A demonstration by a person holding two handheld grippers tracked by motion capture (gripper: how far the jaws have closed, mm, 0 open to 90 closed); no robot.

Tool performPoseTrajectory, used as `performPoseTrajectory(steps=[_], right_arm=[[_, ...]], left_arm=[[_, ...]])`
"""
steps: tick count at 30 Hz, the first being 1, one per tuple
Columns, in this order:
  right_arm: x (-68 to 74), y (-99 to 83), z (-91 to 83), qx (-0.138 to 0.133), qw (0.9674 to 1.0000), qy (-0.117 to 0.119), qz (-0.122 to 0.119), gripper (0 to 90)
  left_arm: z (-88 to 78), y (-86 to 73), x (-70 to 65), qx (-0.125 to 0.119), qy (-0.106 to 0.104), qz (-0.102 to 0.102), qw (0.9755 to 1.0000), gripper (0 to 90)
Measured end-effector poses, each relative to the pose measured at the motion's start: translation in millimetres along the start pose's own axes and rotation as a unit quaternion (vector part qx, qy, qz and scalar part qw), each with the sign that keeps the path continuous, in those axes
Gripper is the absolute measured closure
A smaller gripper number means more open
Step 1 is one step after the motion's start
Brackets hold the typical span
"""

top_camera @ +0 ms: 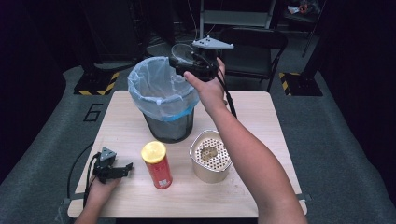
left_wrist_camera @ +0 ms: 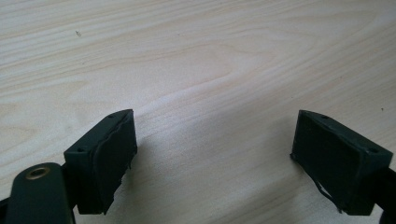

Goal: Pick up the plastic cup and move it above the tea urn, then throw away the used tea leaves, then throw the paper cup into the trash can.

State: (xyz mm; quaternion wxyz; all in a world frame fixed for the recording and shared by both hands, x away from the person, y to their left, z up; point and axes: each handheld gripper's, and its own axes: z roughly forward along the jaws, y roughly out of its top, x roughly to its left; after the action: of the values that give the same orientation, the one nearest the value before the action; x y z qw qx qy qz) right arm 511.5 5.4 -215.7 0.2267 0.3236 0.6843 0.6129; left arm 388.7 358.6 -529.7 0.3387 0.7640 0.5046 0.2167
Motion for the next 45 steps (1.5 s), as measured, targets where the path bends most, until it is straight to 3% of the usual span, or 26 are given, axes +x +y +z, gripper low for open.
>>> performPoseTrajectory(steps=[10,12,14,18,21,24,33,37,42,45], right_arm=[[2.4,-15.0,28.0,0.020,0.9998,-0.008,0.004,33.0],[2.8,-18.3,32.9,0.019,0.9998,-0.005,0.005,25.8],[3.7,-21.3,37.4,0.024,0.9996,0.006,0.009,8.5],[4.9,-33.5,41.4,0.042,0.9989,0.019,0.012,4.2],[2.7,-38.3,33.7,0.031,0.9990,0.026,0.020,6.1],[0.1,-41.5,22.3,0.024,0.9993,0.026,0.007,9.4],[-13.4,-53.1,-17.0,0.012,0.9994,0.033,0.003,14.7],[-19.0,-61.6,-35.5,0.007,0.9996,0.026,-0.007,17.9],[-26.5,-76.1,-55.3,0.016,0.9997,0.008,-0.017,20.6],[-30.5,-85.1,-64.8,0.022,0.9997,0.005,-0.010,21.1]], left_arm=[[-0.1,0.0,0.1,0.000,0.000,0.001,1.0000,13.5],[0.0,0.0,0.0,0.000,0.000,0.000,1.0000,13.5],[-0.1,0.0,0.1,0.000,0.000,0.001,1.0000,13.5],[0.0,0.0,0.0,0.000,0.000,0.000,1.0000,13.5],[0.0,-0.2,-0.6,-0.001,0.002,-0.003,1.0000,13.5],[0.7,-0.7,-1.4,-0.006,0.005,-0.006,0.9999,13.5],[0.3,-0.3,-2.8,-0.004,0.011,-0.012,0.9999,13.9],[-1.8,0.1,-3.2,0.002,0.012,-0.006,0.9999,15.5],[-2.5,1.1,-4.3,0.004,0.010,-0.015,0.9998,16.5],[-5.5,2.3,-5.7,0.000,0.005,-0.022,0.9997,16.5]])
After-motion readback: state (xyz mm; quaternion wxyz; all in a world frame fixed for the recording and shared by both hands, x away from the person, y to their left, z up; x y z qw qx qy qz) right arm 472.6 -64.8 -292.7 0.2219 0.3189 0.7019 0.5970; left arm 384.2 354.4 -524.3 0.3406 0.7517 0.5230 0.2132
